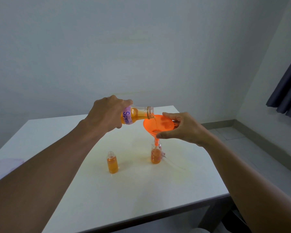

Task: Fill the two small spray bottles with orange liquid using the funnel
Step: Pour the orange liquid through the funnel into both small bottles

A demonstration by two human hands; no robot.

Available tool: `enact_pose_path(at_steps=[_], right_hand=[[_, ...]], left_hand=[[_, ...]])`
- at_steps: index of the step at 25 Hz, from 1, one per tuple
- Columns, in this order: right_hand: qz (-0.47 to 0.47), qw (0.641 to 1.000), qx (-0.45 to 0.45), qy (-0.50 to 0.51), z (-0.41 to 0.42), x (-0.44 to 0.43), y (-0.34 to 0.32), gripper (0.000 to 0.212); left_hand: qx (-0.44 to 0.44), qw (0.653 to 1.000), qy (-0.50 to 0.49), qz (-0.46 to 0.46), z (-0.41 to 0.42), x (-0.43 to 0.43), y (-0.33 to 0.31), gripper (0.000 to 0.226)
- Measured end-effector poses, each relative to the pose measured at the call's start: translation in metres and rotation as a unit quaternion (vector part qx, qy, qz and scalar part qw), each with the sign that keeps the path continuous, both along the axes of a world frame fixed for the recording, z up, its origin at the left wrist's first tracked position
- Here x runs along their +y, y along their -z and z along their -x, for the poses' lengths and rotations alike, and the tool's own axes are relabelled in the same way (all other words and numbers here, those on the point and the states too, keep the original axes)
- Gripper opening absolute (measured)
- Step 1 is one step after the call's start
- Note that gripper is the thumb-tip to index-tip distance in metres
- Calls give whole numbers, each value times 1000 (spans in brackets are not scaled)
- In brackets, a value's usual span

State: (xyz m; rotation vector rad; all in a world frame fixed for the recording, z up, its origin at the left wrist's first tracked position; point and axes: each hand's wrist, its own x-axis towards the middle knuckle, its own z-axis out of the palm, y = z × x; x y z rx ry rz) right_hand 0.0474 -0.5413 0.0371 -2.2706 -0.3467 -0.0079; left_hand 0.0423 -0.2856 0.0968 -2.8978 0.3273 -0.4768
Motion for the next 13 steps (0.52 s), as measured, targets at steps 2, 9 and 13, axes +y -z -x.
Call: enact_pose_path(at_steps=[2, 9, 13], right_hand=[[-1, 1000, 2, 1, 0, 0, 0, 129], [-2, 1000, 2, -2, -1, 2, 0, 130], [-2, 1000, 3, -4, -1, 2, -1, 128]], left_hand=[[0, 1000, -1, 0, -1, 0, 0, 71], [2, 1000, -3, 1, 0, 2, 0, 70], [4, 1000, -2, 2, 1, 2, 0, 72]])
